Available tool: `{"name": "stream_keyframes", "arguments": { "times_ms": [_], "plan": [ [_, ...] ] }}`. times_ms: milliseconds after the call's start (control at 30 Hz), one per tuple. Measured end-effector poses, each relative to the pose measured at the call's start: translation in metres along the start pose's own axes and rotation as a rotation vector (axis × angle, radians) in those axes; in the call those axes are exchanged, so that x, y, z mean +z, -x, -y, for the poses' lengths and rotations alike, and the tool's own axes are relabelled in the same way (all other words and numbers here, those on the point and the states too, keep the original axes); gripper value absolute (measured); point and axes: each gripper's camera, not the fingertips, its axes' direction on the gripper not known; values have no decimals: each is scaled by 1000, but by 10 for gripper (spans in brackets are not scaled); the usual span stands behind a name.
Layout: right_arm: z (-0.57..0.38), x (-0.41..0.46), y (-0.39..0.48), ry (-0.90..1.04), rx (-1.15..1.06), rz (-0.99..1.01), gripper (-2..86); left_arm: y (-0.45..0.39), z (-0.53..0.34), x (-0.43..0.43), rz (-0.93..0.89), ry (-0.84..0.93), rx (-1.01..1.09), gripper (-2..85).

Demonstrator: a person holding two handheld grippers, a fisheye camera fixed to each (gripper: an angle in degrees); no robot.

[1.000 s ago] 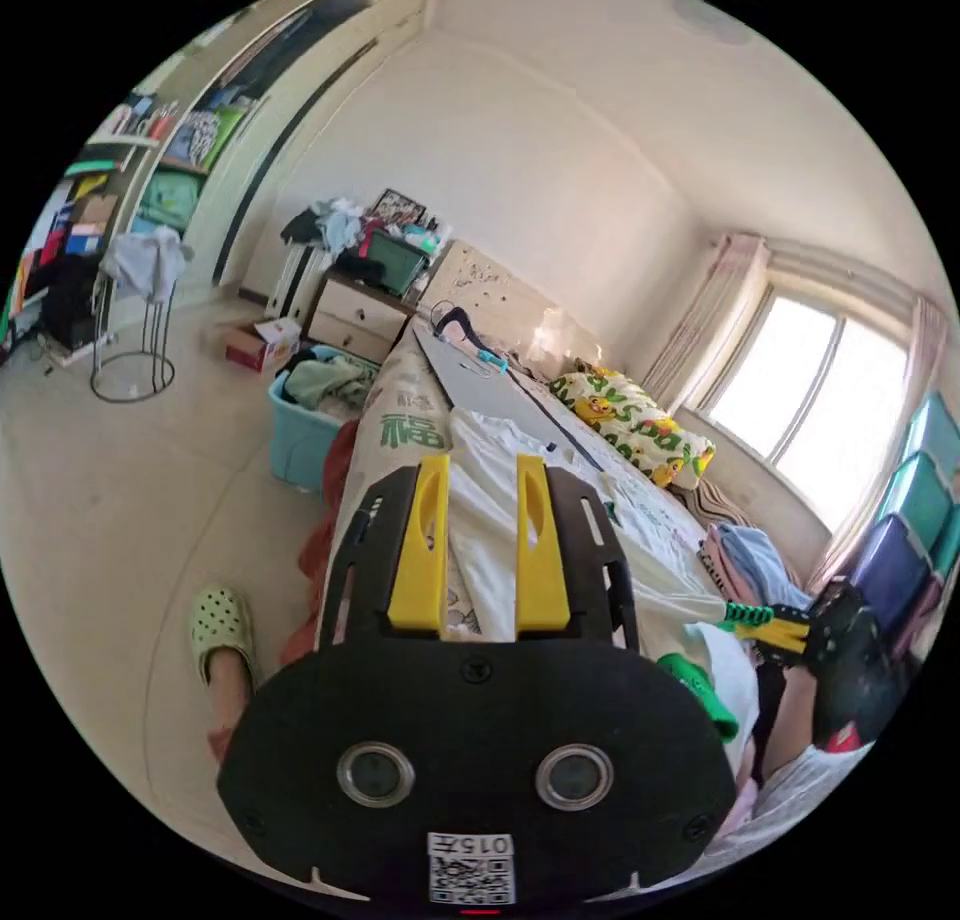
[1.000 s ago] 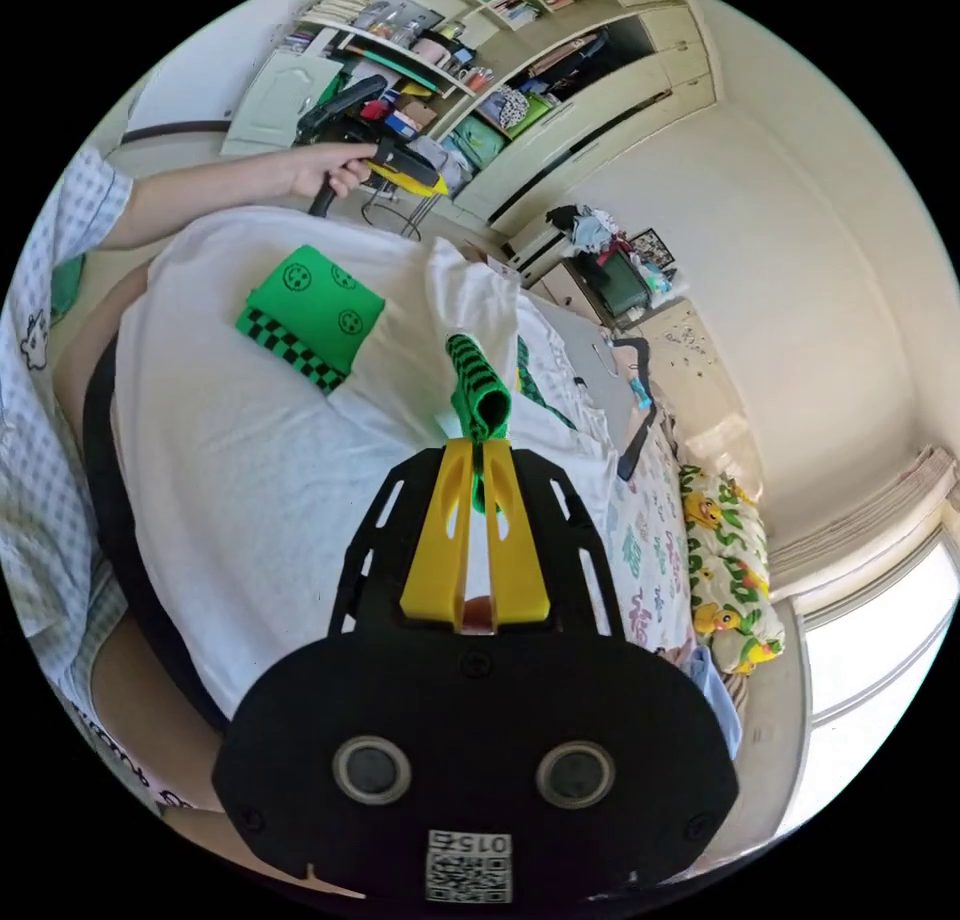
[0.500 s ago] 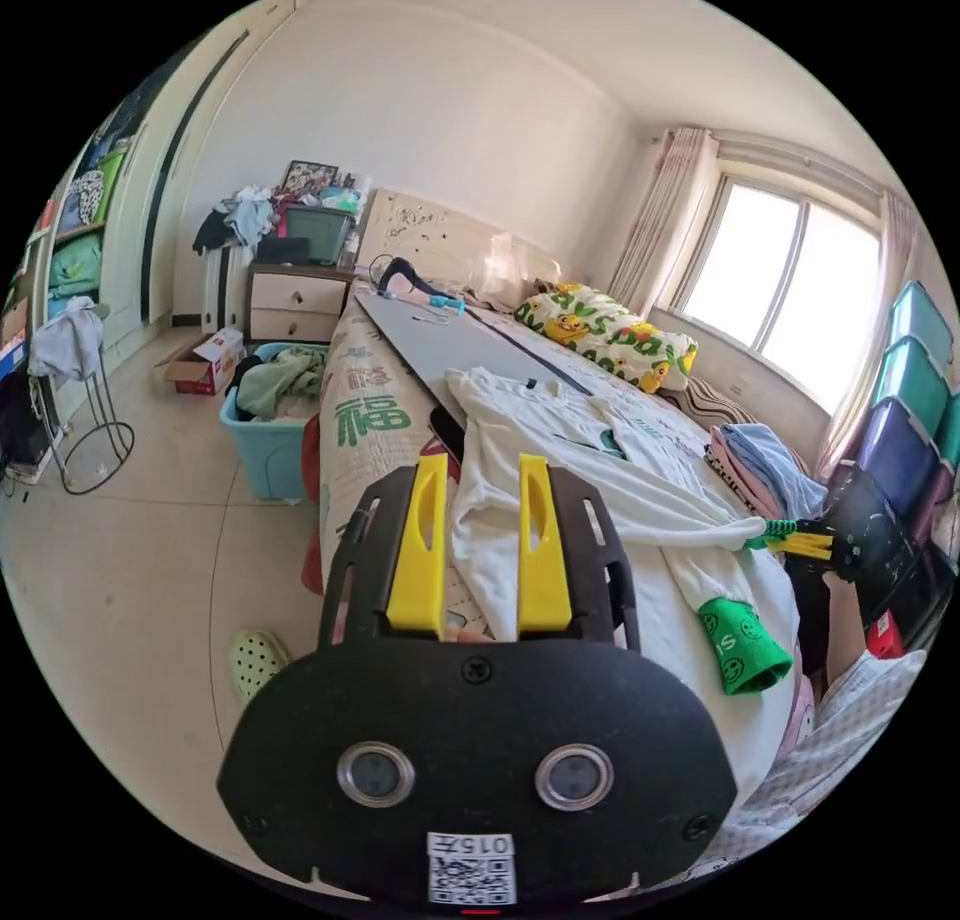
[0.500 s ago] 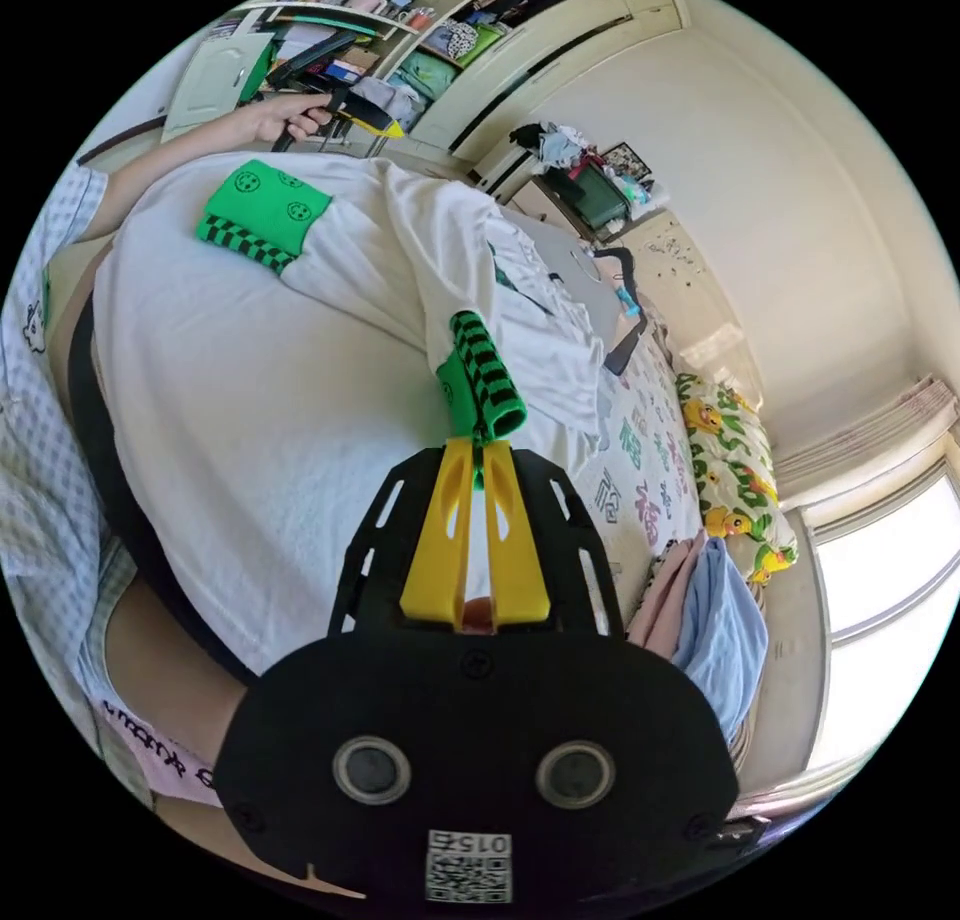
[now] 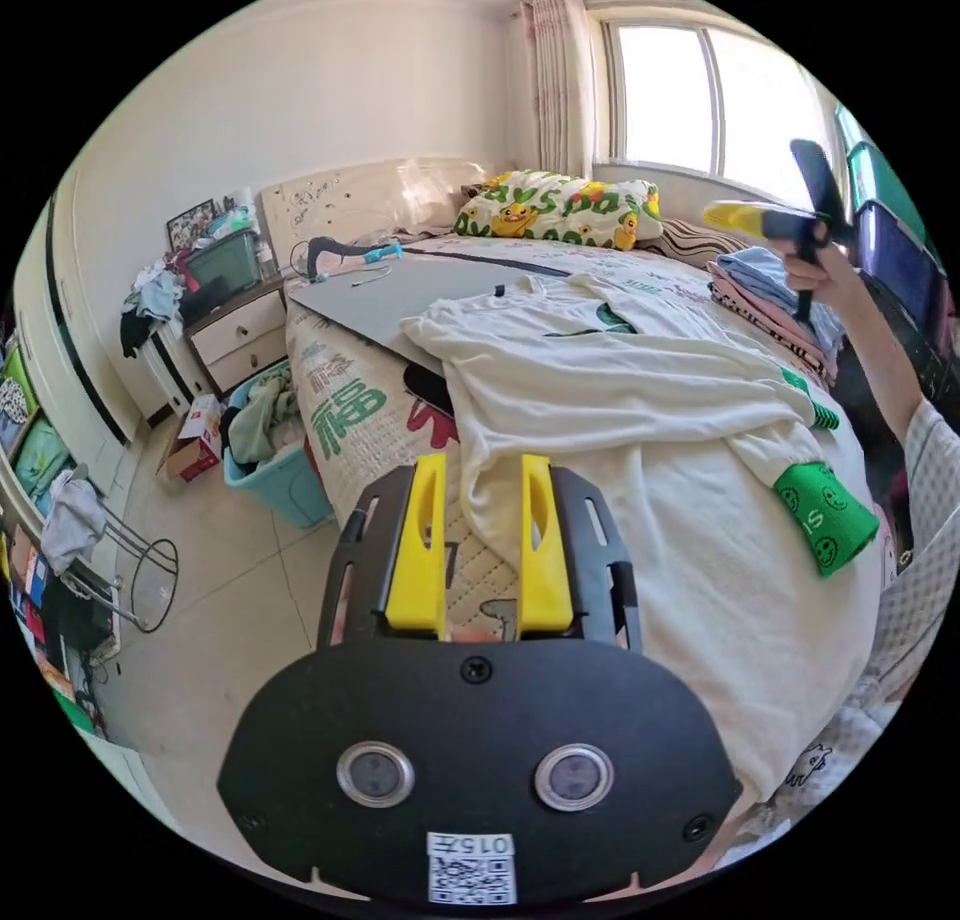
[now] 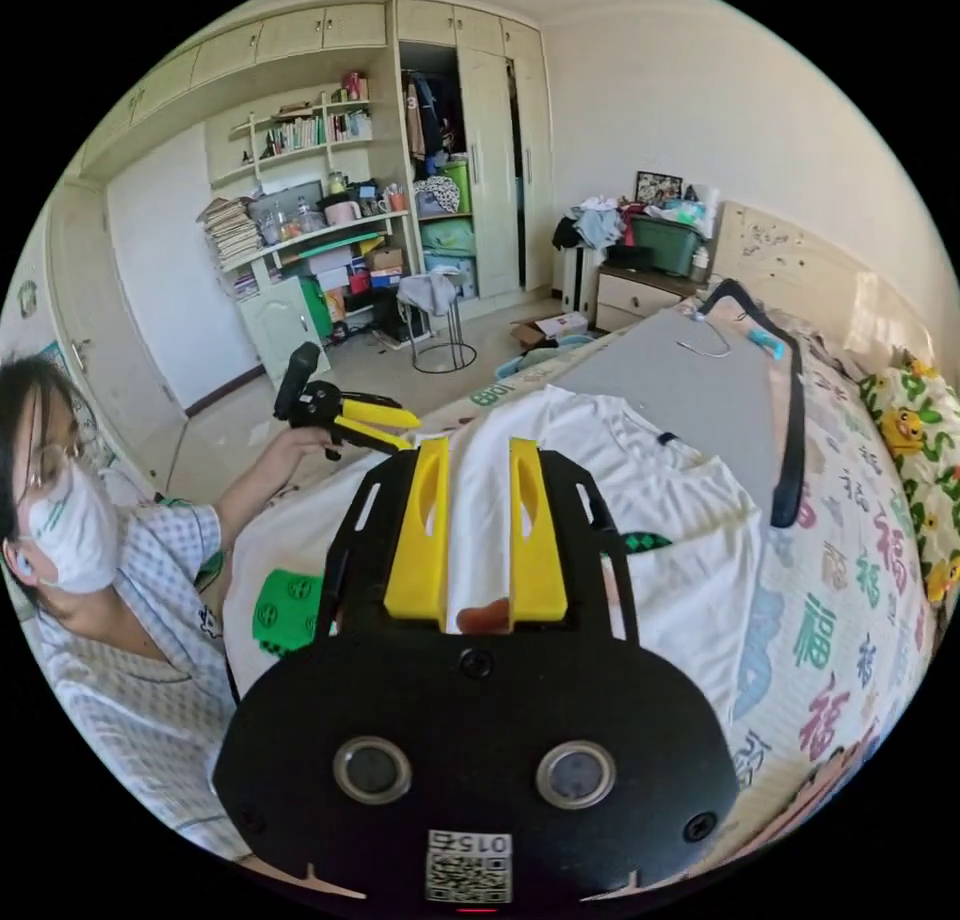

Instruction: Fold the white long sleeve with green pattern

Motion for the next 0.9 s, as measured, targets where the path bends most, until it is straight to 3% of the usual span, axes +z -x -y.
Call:
{"name": "stream_keyframes", "arguments": {
  "times_ms": [100,233,367,467,567,900],
  "plan": [
    [69,66,-50,91,103,79,117,-1,-2,2,-14,-28,1,96],
    [124,129,-100,182,245,146,125,-24,-9,-5,101,-88,78,73],
    [153,157,-122,241,290,157,113,-43,2,18,154,13,159,68],
    [166,163,-126,291,261,152,81,-50,3,19,194,-18,200,64],
    [173,148,-130,216,251,131,14,-53,2,17,193,-27,212,40],
    [184,143,-127,189,258,-38,-7,-35,6,6,214,38,108,8]
  ]
}}
